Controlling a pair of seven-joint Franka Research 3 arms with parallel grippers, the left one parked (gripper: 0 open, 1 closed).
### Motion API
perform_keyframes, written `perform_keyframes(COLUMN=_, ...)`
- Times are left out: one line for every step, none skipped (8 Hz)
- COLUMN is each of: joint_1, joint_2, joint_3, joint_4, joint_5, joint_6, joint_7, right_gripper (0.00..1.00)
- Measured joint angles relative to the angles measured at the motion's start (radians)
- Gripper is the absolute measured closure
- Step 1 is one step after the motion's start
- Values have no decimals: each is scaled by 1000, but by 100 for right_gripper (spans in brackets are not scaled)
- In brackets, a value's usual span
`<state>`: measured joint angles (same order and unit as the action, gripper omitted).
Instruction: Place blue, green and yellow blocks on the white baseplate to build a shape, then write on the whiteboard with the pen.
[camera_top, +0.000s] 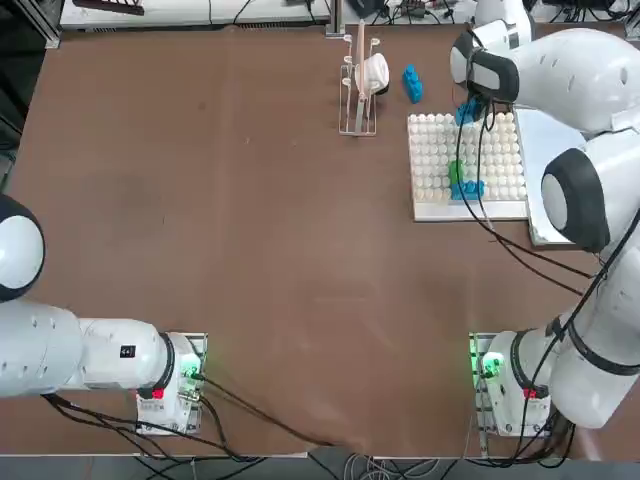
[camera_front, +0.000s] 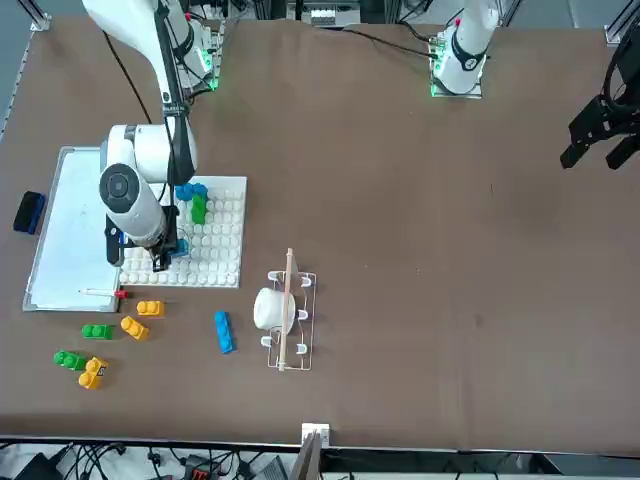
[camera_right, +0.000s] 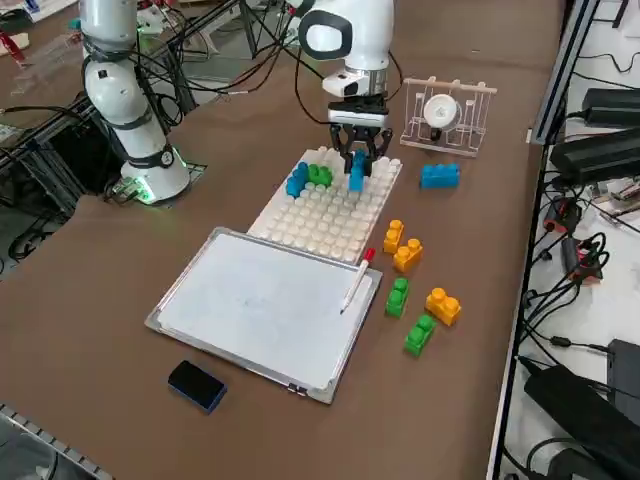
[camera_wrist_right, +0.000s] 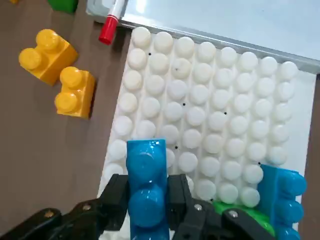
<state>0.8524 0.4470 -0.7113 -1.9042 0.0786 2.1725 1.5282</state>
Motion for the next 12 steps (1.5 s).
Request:
perform_keyframes(joint_1=0, joint_2=-4, joint_3=0, joint_4=-3, joint_5=1, joint_6=-5, joint_7=13, right_gripper=58)
perform_keyframes(joint_1=1, joint_2=-14, joint_3=0, joint_4=-8, joint_5=3, joint_6=-7, joint_7=24, right_gripper=58)
perform_keyframes(joint_1=3, joint_2=-25, joint_3=0, joint_4=-12, joint_5=3, joint_6=-9, joint_7=45, right_gripper=58)
perform_keyframes(joint_1=12, joint_2=-33, joint_3=1, joint_4=-17, joint_5=3, joint_6=-10, joint_7=71, right_gripper=58)
perform_keyframes(joint_1=25, joint_2=-40, joint_3=1, joint_4=-22, joint_5=3, joint_6=-11, joint_7=98, right_gripper=58)
perform_keyframes(joint_1=34, joint_2=-48, joint_3=2, joint_4=-28, joint_5=4, joint_6=-12, joint_7=119, right_gripper=58)
perform_keyframes(joint_1=38, joint_2=-62, joint_3=2, joint_4=-41, joint_5=5, joint_6=-12, joint_7=128, right_gripper=58)
perform_keyframes(joint_1=39, joint_2=-86, joint_3=1, joint_4=-62, joint_5=5, joint_6=-10, joint_7=131, right_gripper=58)
perform_keyframes(joint_1=37, joint_2=-116, joint_3=2, joint_4=-94, joint_5=5, joint_6=-2, joint_7=132, right_gripper=58)
perform_keyframes(joint_1=24, joint_2=-142, joint_3=17, joint_4=-128, joint_5=5, joint_6=20, joint_7=134, right_gripper=58)
perform_keyframes(joint_1=-15, joint_2=-156, joint_3=61, joint_4=-159, joint_5=5, joint_6=54, joint_7=145, right_gripper=58)
perform_keyframes(joint_1=-62, joint_2=-158, joint_3=114, joint_4=-179, joint_5=5, joint_6=91, joint_7=161, right_gripper=58)
